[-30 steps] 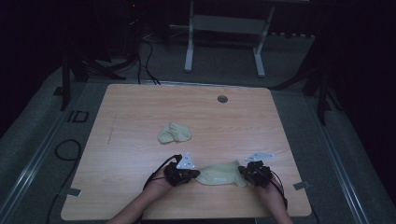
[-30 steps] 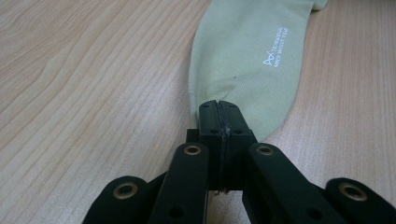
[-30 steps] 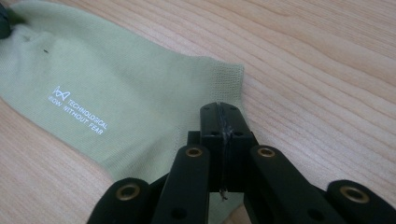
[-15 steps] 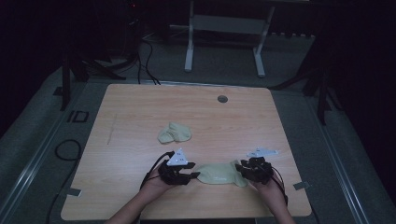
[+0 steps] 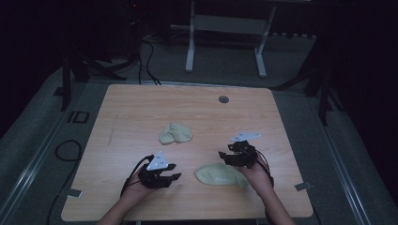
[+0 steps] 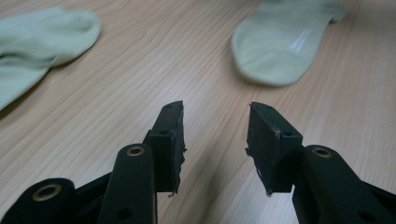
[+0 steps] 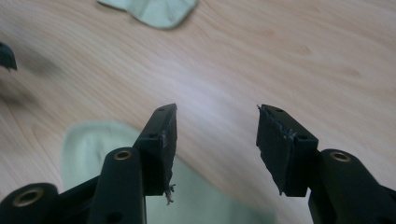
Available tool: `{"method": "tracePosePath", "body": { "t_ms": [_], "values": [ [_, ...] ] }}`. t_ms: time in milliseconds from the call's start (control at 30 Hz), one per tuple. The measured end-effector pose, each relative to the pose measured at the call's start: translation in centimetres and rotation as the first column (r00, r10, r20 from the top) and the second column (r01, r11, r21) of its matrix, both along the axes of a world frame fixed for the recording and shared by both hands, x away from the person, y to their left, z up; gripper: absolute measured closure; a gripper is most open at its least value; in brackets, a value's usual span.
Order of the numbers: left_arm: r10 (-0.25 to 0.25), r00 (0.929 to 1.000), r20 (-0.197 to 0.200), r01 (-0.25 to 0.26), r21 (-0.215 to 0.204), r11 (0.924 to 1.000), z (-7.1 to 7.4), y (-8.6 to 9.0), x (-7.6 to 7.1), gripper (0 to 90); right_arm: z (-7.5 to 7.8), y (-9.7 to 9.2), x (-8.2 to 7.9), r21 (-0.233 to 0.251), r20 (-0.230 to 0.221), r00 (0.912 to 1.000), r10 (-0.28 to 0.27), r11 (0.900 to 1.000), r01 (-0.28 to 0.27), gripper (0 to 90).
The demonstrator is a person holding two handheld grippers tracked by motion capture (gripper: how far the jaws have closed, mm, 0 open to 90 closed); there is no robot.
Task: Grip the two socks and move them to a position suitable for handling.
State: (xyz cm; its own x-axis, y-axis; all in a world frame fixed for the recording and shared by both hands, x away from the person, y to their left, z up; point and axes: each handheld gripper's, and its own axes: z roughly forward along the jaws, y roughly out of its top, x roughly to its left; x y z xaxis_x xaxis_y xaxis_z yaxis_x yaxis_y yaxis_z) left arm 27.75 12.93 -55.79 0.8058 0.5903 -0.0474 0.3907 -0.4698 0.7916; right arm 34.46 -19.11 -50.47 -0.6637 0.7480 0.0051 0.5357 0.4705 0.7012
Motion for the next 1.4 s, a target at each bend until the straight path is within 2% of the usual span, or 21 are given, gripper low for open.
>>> {"method": "tracePosePath", "body": {
  "t_ms": [167, 200, 233, 400, 567, 633, 767, 967, 1033, 1067, 1167, 1233, 1333, 1400],
  "values": [
    [0.04, 0.9992, -0.005, -0.04, 0.001, 0.9992, -0.5, 1.8, -0.3, 55.9, 0.5, 2.6, 1.8, -0.004, -0.005, 0.9994, 0.034, 0.9994, -0.034, 44.9],
    [0.04, 0.9992, -0.005, -0.04, 0.001, 0.9992, -0.5, 1.8, -0.3, 55.9, 0.5, 2.6, 1.8, -0.004, -0.005, 0.9994, 0.034, 0.9994, -0.034, 44.9],
    [0.047, 0.9987, -0.02, -0.047, -0.019, 0.9987, -0.7, 2.6, -0.4, 55.9, 0.5, 3.8, 2.5, -0.006, -0.005, 0.999, 0.044, 0.999, -0.044, 44.3],
    [0.061, 0.9977, -0.027, -0.062, -0.029, 0.9976, -0.9, 3.6, -0.4, 55.8, 0.4, 6.2, 4.1, -0.032, -0.026, 0.9977, 0.063, 0.9974, -0.064, 44.1],
    [0.058, 0.998, -0.026, -0.059, -0.03, 0.9978, -1.0, 3.6, -0.6, 55.8, 0.2, 8.8, 5.7, -0.05, -0.039, 0.9946, 0.096, 0.9939, -0.098, 42.3],
    [0.049, 0.9985, -0.026, -0.049, -0.02, 0.9986, -1.1, 3.4, -0.5, 55.8, 0.0, 9.9, 6.3, -0.05, -0.049, 0.9927, 0.11, 0.9924, -0.112, 41.0],
    [0.04, 0.999, -0.02, -0.04, -0.03, 0.9987, -1.0, 3.1, -0.7, 55.8, -0.5, 12.0, 7.6, -0.041, -0.079, 0.9867, 0.142, 0.9885, -0.146, 40.8],
    [0.038, 0.9991, -0.02, -0.039, -0.034, 0.9987, -1.0, 3.1, -0.8, 55.7, -1.4, 15.1, 9.2, -0.042, -0.067, 0.984, 0.165, 0.9848, -0.168, 38.6],
    [0.046, 0.9988, -0.02, -0.047, -0.038, 0.9982, -1.0, 3.1, -0.8, 51.9, -1.6, 15.6, 9.5, -0.038, -0.071, 0.983, 0.17, 0.9843, -0.173, 37.7],
    [0.06, 0.9981, -0.012, -0.06, -0.052, 0.9968, -0.9, 3.2, -0.8, 51.9, -1.9, 16.5, 10.0, -0.048, -0.068, 0.9819, 0.177, 0.9825, -0.18, 36.5],
    [0.056, 0.9983, -0.013, -0.057, -0.055, 0.9969, -0.8, 3.2, -0.7, 50.0, -2.1, 17.3, 10.3, -0.044, -0.068, 0.9792, 0.191, 0.98, -0.194, 35.1],
    [0.054, 0.9984, -0.017, -0.055, -0.053, 0.9971, -0.9, 3.1, -0.6, 47.9, -2.5, 18.3, 10.8, -0.066, -0.071, 0.9769, 0.202, 0.9762, -0.207, 34.4],
    [0.051, 0.9984, -0.022, -0.052, -0.049, 0.9974, -1.0, 2.9, -0.7, 44.8, -3.0, 19.0, 11.4, -0.095, -0.074, 0.9791, 0.189, 0.976, -0.196, 34.4],
    [0.061, 0.9979, -0.022, -0.062, -0.04, 0.9973, -1.0, 2.8, -0.7, 39.2, -3.6, 19.1, 11.9, -0.104, -0.092, 0.9793, 0.18, 0.9763, -0.189, 34.4]
  ]
}}
